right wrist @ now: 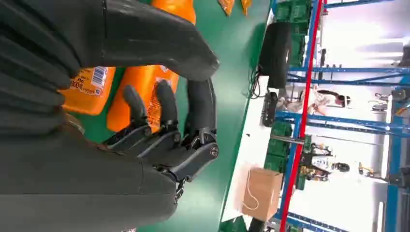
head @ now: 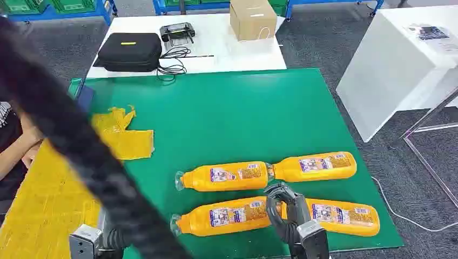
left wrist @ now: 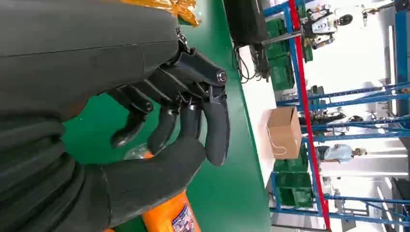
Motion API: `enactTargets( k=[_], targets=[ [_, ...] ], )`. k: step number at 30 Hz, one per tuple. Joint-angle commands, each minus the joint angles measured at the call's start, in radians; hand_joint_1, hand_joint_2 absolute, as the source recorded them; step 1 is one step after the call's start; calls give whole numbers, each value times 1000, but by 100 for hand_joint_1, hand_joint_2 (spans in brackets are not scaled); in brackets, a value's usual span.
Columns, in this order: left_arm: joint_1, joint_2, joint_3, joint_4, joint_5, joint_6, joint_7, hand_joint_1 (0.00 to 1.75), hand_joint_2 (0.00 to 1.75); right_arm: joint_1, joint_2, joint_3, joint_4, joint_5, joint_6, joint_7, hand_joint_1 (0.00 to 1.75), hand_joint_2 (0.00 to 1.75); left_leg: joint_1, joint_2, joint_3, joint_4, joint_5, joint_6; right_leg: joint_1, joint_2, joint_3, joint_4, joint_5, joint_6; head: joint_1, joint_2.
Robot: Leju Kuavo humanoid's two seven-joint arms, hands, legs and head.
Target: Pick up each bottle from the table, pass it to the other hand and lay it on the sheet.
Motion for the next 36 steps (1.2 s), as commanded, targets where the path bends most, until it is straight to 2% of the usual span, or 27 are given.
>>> enactTargets(
  k=[1,2,4,8,9,10,11,12,15,24,26,28,29,31,36],
  targets=[
    [-170,-18,-124,87,-248,372,-68,175,175,-302,6,295,92,210,-283,-63,175,175,2,2,1,1,-2,0,2,1,1,0,0,-1,0,0],
    [-182,-7,-144,88,-247,389,-52,175,175,-336,-10,335,101,216,-326,-33,175,175,1,5,-1,1,0,-1,2,4,-2,0,2,-1,0,0],
    [-179,4,-147,82,-246,394,-48,175,175,-345,-28,344,97,220,-340,-25,175,175,1,8,-2,1,1,-1,2,7,-3,1,4,-1,0,0],
    [-161,27,-138,53,-237,388,-42,175,175,-353,-69,341,75,226,-351,-15,175,175,2,1,0,-1,6,-1,2,-1,-1,-2,7,-2,0,0],
    [-159,25,-129,50,-236,388,-38,175,175,-367,-86,350,87,293,-361,28,63,175,2,-1,0,0,7,-1,3,-3,-2,-2,5,-1,0,0],
    [-159,25,-122,47,-240,384,-31,175,175,-380,-94,357,97,358,-380,54,3,175,2,0,-1,0,7,0,2,-1,-6,-1,6,-1,0,0],
    [-161,24,-117,46,-251,379,-20,120,175,-390,-97,361,106,389,-395,65,0,175,2,2,-3,-1,8,0,2,0,-3,-2,7,-1,0,0],
    [-163,23,-111,48,-259,382,-12,0,175,-406,-106,370,124,440,-393,99,0,175,2,2,-4,-1,9,0,2,1,-3,-2,8,-1,0,0],
    [-169,17,-92,52,-267,376,8,0,175,-450,-120,393,158,555,-391,168,0,175,2,2,-3,-1,9,0,2,0,-3,-2,9,-2,0,0],
    [-169,17,-90,52,-268,375,10,0,175,-455,-119,394,161,556,-390,170,0,175,1,0,-4,-1,10,0,1,-2,-4,-1,9,-2,0,0],
    [-170,15,-87,52,-268,370,14,0,175,-466,-128,404,172,590,-378,198,0,175,2,0,-4,-1,10,0,2,-2,-3,-1,9,-2,0,0],
    [-178,13,-75,48,-269,352,23,0,175,-527,-150,433,233,739,-339,303,0,175,2,1,-4,-1,10,0,2,-2,-3,-2,9,-2,0,0],
    [-181,11,-71,46,-271,343,28,0,175,-556,-152,446,263,765,-314,330,0,175,1,1,-4,0,10,0,1,-1,-4,-1,9,-1,0,0],
    [-194,7,-66,43,-271,316,40,0,175,-646,-171,494,368,867,-223,406,0,175,2,3,-4,0,10,0,2,1,-4,-1,10,-2,0,0],
    [-219,4,-70,60,-267,287,48,0,175,-769,-180,563,567,934,-120,448,0,175,2,3,-5,-1,13,1,2,1,-5,-1,12,0,0,0]
  ],
)
